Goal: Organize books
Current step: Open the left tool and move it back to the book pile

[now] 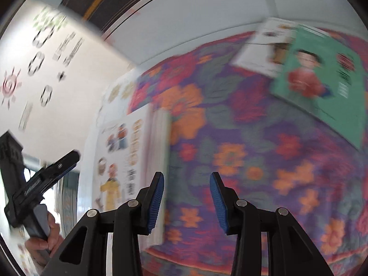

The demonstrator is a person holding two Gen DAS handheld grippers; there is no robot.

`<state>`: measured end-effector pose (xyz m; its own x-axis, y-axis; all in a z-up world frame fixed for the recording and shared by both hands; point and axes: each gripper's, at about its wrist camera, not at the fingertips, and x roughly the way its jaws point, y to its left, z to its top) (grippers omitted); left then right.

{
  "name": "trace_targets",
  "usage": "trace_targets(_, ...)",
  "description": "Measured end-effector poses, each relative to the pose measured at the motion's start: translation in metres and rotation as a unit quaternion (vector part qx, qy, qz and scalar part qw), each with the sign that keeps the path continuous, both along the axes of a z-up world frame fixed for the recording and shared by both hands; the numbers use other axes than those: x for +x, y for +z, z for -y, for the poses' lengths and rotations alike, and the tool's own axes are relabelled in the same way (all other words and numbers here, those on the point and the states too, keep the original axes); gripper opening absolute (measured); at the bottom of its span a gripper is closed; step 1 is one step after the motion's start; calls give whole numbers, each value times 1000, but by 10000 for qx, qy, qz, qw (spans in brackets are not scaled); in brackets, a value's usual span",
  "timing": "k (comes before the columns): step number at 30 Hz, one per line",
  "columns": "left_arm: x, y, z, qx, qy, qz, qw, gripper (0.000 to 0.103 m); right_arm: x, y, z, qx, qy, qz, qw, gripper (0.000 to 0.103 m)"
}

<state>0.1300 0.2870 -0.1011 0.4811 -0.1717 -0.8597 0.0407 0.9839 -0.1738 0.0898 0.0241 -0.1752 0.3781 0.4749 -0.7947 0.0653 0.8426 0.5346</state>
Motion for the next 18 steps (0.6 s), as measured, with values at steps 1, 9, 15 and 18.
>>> trace_targets(1,3,-1,15,58,-108,-28,9999,74,-3,-1,14,-111,-212,9,9997,49)
trace_targets(9,30,-36,137,-95,-811,-563,9951,82,-14,-11,121,-1152,-1212,-143,9858,72)
trace_targets(15,56,-76,223,62,-1189,-605,9910,82,-9,-17,173,-1273,-1395,71,9820,83)
trace_targets(18,74,-96,260,130,-1513,-496,9872,82,-2,-24,188,-1306,-1413,322,9808,83)
